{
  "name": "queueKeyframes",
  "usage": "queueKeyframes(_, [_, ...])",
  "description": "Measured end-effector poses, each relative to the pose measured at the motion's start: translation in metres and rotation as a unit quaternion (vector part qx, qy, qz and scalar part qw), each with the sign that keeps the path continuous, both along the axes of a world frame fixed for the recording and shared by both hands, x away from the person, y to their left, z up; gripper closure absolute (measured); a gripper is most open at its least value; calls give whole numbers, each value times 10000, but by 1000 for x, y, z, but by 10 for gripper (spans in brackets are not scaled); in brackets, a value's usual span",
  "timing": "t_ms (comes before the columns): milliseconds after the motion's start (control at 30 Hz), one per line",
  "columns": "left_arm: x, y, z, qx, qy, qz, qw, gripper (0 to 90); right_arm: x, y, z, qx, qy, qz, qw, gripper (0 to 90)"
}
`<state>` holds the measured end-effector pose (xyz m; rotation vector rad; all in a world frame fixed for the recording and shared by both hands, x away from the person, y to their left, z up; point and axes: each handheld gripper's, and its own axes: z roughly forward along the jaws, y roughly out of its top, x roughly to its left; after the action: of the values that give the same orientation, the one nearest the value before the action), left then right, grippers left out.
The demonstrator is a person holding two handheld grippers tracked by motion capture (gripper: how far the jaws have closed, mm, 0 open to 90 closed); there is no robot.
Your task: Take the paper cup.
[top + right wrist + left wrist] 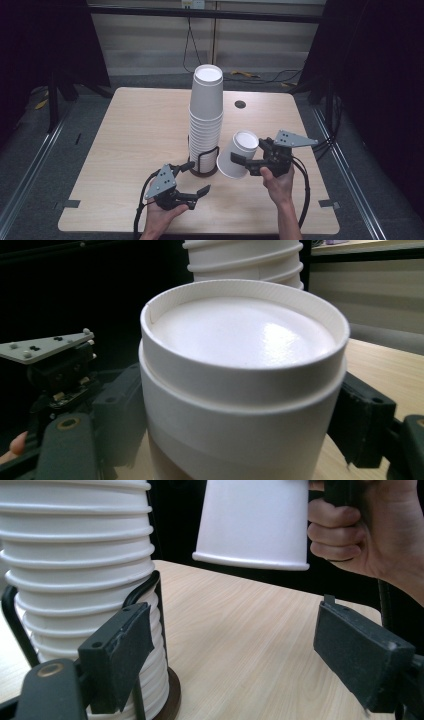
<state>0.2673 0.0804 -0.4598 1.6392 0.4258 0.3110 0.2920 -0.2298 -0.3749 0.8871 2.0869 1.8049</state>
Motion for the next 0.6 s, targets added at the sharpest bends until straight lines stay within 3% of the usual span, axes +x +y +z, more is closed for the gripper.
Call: queueKeyframes(600, [3,-18,4,23,-50,-303,9995,156,-9,13,-27,68,179,237,9995,215])
